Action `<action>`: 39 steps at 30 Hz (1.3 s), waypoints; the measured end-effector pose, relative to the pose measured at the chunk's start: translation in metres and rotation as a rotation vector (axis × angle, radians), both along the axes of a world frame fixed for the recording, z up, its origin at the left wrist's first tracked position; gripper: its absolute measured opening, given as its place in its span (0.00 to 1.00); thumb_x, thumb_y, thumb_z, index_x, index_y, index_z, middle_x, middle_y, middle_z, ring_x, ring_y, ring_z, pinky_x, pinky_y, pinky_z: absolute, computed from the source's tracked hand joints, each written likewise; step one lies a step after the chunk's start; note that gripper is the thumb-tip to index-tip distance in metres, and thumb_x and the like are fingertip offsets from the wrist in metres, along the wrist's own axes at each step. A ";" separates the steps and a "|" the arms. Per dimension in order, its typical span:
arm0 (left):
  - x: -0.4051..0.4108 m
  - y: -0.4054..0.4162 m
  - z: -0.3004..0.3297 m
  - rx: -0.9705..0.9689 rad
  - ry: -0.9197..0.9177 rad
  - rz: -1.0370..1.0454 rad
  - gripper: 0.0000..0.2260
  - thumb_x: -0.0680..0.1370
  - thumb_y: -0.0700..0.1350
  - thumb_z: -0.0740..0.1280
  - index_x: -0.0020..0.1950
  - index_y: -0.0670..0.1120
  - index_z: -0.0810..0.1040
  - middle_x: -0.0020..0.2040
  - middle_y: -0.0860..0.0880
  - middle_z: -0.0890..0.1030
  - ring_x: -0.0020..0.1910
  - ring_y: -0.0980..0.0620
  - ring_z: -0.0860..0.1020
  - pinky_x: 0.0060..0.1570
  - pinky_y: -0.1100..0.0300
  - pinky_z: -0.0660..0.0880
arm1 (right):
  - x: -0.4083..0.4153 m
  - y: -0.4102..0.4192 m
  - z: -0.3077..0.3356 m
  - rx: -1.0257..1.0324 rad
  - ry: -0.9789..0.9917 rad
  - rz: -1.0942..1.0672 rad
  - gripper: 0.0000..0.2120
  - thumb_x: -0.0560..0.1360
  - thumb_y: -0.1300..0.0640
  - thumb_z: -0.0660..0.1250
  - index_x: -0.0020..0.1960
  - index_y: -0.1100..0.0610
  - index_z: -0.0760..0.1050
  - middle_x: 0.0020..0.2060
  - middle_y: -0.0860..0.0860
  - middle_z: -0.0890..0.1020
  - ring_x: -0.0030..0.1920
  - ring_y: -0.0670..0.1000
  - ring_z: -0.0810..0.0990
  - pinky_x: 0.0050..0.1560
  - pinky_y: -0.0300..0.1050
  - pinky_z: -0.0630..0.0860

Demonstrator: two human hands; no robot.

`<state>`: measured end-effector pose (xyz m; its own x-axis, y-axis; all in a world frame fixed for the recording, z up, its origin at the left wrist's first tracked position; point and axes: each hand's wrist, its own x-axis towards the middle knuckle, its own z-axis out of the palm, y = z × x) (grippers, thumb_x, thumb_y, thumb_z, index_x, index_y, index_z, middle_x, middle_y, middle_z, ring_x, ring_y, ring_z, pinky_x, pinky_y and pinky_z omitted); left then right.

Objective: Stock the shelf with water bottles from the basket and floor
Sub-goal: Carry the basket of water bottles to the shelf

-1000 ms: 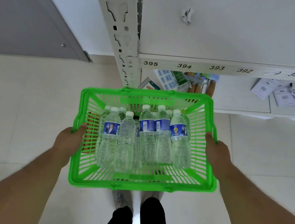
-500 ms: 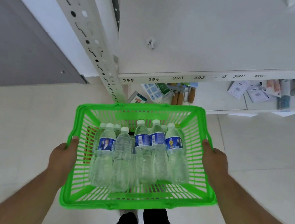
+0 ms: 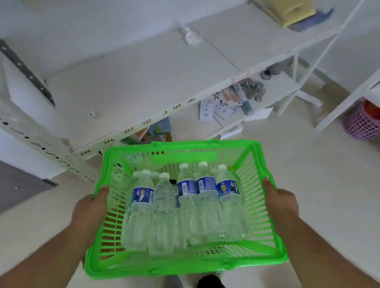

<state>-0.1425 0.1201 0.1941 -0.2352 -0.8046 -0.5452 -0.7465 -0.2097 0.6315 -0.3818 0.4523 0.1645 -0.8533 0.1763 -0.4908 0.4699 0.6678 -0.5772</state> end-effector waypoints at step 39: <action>-0.694 0.381 -0.014 -0.065 -0.094 -1.042 0.27 0.77 0.63 0.61 0.56 0.38 0.80 0.55 0.38 0.81 0.52 0.40 0.80 0.54 0.50 0.76 | -0.305 0.439 -0.001 -0.005 -0.042 -0.912 0.31 0.78 0.37 0.62 0.42 0.66 0.79 0.38 0.63 0.82 0.40 0.62 0.81 0.44 0.54 0.77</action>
<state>-0.8366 0.5013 0.1798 -0.7875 -0.2567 -0.5603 -0.5850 0.5975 0.5485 -0.6872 0.8914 0.1636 -0.3658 0.7713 -0.5209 0.8348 0.0245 -0.5500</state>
